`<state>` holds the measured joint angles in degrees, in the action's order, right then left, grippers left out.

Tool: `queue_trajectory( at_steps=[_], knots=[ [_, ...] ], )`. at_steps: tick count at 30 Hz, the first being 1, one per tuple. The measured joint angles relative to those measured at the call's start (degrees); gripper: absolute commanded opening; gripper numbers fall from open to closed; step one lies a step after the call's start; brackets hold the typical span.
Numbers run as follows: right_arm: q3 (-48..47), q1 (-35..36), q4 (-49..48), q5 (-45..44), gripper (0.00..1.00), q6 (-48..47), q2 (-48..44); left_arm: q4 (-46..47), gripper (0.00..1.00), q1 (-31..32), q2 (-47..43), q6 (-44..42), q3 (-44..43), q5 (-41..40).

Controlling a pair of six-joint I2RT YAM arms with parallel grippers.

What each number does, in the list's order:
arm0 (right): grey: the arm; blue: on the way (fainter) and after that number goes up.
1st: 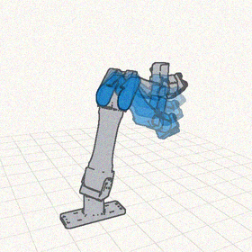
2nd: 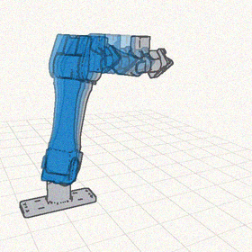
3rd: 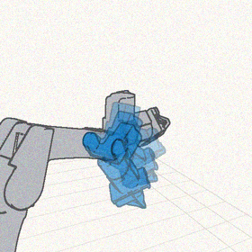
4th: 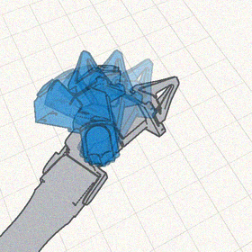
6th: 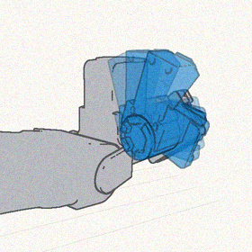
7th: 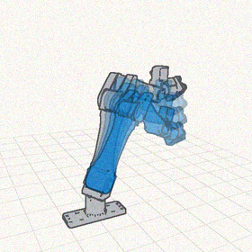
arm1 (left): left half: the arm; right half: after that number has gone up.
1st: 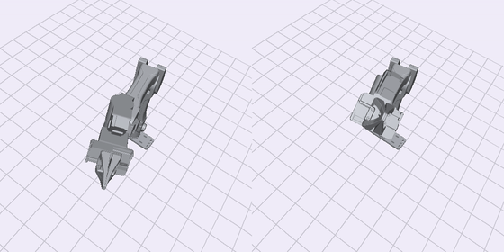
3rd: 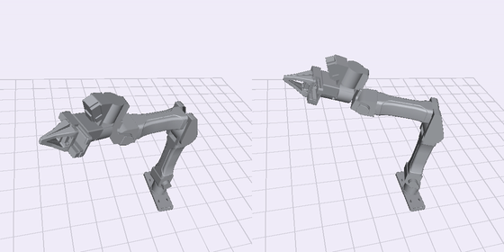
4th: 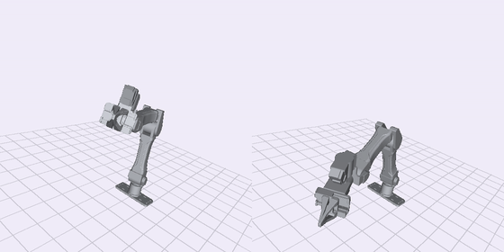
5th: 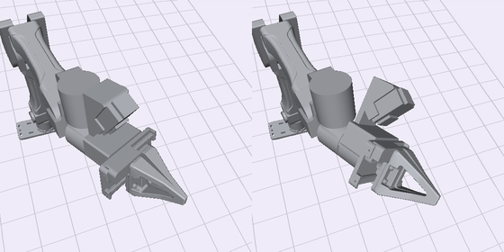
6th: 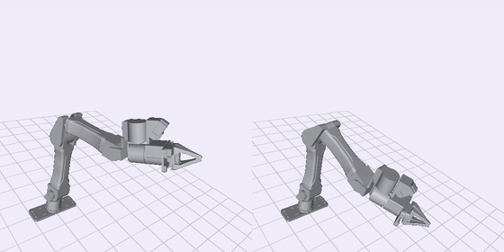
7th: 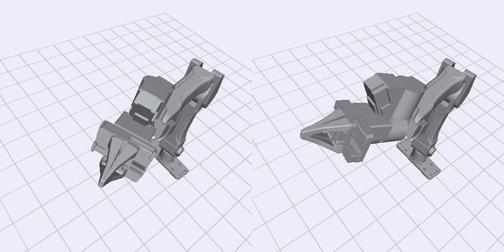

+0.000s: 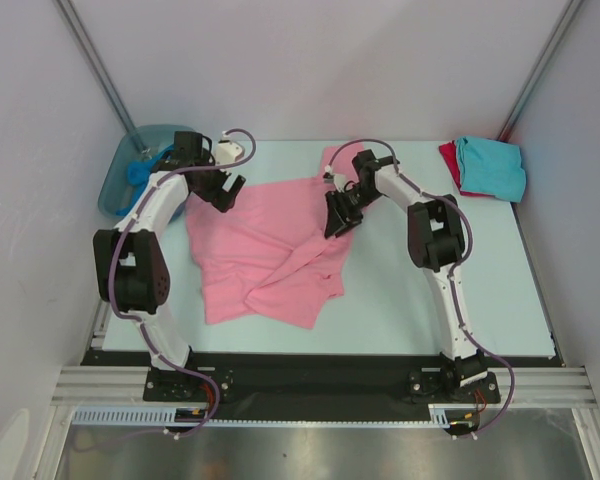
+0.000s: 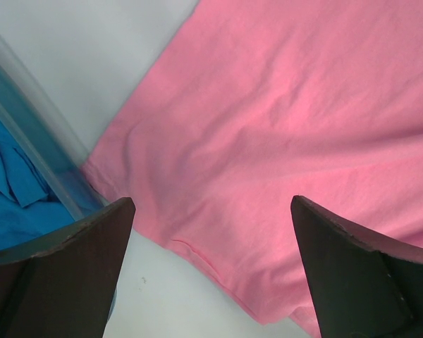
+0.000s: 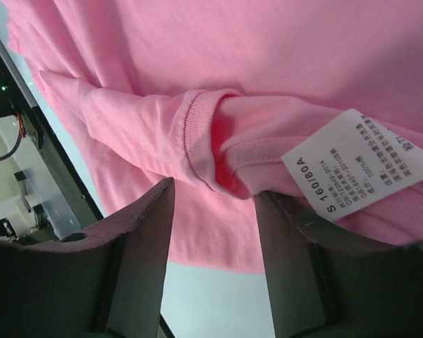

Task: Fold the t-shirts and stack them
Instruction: Flatten the tshirt out

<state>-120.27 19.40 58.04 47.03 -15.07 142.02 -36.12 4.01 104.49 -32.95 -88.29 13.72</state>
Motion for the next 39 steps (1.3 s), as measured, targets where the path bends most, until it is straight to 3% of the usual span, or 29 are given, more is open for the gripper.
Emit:
queue_trajectory(
  at_steps=[2,3,5,9,22,28,39],
  knots=[
    [0.0,0.4,-0.1,0.0,0.48,0.0,0.0,0.0,1.0,0.0,0.2,0.0,0.0,0.0],
    [0.0,0.5,-0.1,-0.1,0.36,-0.1,0.0,0.0,1.0,0.0,0.3,0.0,0.0,0.0],
    [0.0,0.7,-0.1,-0.1,0.28,-0.3,0.0,0.0,1.0,0.0,0.4,0.0,0.0,0.0],
    [0.0,1.0,-0.1,-0.2,0.01,-0.3,0.0,0.0,1.0,0.0,0.7,0.0,-0.5,0.0],
    [-0.4,-0.3,1.4,-4.4,0.0,-1.3,-1.3,0.0,1.0,0.0,1.4,0.0,-1.8,0.1],
    [-0.3,-5.1,5.3,-7.8,0.0,-4.3,-6.4,0.0,1.0,0.0,1.4,0.0,-1.8,0.1],
    [11.1,-16.5,13.6,-14.3,0.0,-13.5,-14.3,0.0,1.0,0.0,1.4,-0.1,-1.8,0.1]
  ],
)
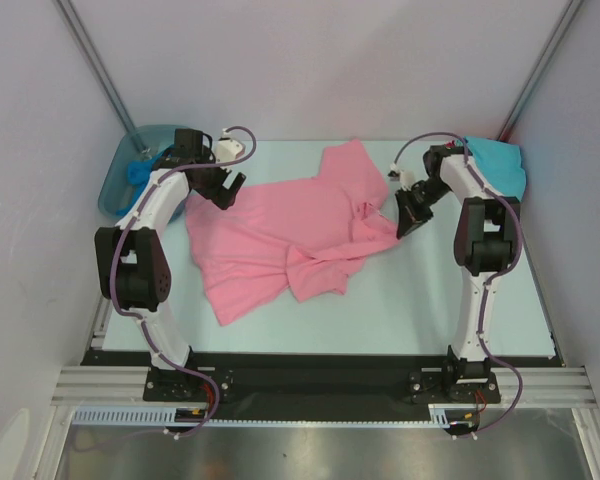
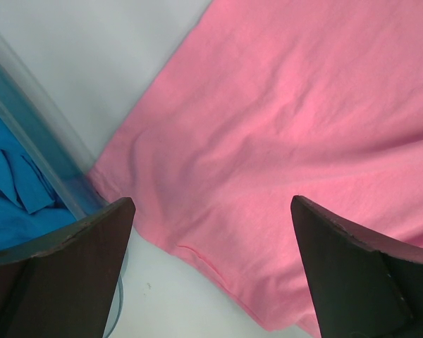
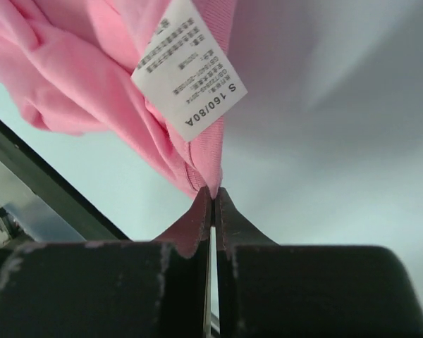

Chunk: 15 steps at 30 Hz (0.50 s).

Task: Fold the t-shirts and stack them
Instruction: Flatten the tshirt out

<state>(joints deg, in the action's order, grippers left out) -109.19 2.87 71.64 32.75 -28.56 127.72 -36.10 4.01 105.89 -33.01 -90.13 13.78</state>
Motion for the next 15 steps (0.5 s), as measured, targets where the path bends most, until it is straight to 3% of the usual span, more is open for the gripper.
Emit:
queue_trajectory(
  at_steps=[7,15],
  knots=[
    [6.5,-6.2,3.3,-7.0,0.0,-6.6,0.0,0.0,1.0,0.0,0.2,-0.2,-0.2,0.0],
    [10.5,-8.7,4.2,-16.2,0.0,-12.2,0.0,0.0,1.0,0.0,1.0,-0.7,-1.4,0.1]
  ],
)
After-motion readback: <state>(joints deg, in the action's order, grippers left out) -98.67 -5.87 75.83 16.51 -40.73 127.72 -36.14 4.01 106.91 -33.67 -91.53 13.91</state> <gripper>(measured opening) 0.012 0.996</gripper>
